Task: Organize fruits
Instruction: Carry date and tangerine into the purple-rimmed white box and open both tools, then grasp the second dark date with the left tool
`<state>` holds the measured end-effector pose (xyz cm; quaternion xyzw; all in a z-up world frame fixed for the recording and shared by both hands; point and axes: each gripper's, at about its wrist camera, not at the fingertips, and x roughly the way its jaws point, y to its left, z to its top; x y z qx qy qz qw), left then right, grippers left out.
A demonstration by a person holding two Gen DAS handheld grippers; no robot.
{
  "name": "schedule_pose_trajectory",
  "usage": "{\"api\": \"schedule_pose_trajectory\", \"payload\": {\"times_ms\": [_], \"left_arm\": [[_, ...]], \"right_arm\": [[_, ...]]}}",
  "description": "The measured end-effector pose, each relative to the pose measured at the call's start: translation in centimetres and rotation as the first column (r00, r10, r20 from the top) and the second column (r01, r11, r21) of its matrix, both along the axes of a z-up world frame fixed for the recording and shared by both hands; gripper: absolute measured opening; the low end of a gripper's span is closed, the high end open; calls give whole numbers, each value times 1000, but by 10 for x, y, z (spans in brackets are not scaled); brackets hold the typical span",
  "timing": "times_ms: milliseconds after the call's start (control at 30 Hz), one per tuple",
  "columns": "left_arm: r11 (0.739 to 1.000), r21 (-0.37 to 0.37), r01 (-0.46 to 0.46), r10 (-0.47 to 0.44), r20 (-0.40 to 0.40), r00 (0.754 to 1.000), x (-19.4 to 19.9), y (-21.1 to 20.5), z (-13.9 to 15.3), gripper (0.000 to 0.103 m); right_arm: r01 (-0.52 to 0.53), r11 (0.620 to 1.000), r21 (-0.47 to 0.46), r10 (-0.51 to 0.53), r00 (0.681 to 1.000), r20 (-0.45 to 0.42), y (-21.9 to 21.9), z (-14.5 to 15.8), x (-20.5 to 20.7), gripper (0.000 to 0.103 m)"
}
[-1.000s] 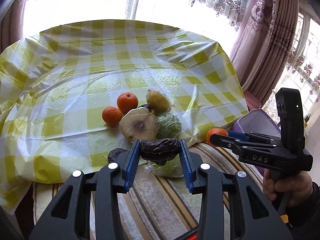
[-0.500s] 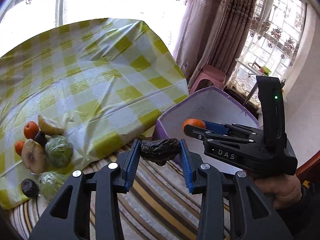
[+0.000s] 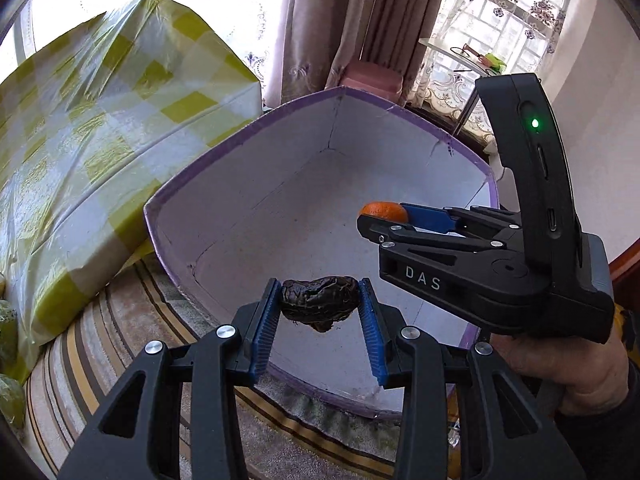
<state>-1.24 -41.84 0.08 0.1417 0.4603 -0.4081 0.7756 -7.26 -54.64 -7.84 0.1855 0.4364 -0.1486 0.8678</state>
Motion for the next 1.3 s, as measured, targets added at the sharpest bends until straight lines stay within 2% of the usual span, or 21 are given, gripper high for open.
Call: {"api": "schedule_pose_trajectory", "payload": {"times_ms": [167, 233, 267, 300, 433, 567, 667, 800, 900, 1100, 1300], "left_arm": [[1000, 28, 11, -10, -27, 1000, 0, -5, -13, 38], [1000, 20, 5, -4, -28, 1000, 1, -3, -12, 52], [1000, 12, 0, 0, -21, 1000, 0, -1, -10, 63], [1000, 6, -2, 2, -14, 1000, 0, -1, -8, 70], [1000, -10, -6, 6, -12, 1000, -2, 5, -3, 71], [998, -45, -39, 40, 8, 999, -3, 15, 5, 76], [994, -77, -83, 89, 85, 992, -6, 26, 17, 77], [985, -138, -100, 132, 242, 961, -13, 47, 39, 81], [975, -186, -125, 169, 243, 955, -11, 67, 53, 83], [955, -213, -206, 249, 198, 948, -4, 111, 73, 86], [933, -227, -278, 324, 199, 925, -3, 164, 81, 86]], "right_arm": [[19, 999, 37, -17, 999, -36, -1, -16, 4, 42], [23, 999, 35, -22, 1000, -18, -1, -13, 3, 51], [26, 999, 24, -26, 1000, -10, -1, -11, 3, 64], [26, 1000, 13, -26, 1000, -9, -1, -9, 3, 69], [39, 999, 6, -39, 999, -20, 0, -6, 6, 72], [57, 998, -36, -57, 998, 2, 4, 6, 5, 81], [105, 990, -92, -103, 994, 29, 6, 22, 4, 85], [135, 975, -177, -128, 991, 48, 15, 39, 5, 85], [109, 970, -216, -95, 993, 74, 25, 51, 7, 85], [16, 979, -204, 5, 995, 104, 58, 69, 16, 86], [-166, 981, -96, 180, 972, 154, 112, 75, 32, 86]]}}
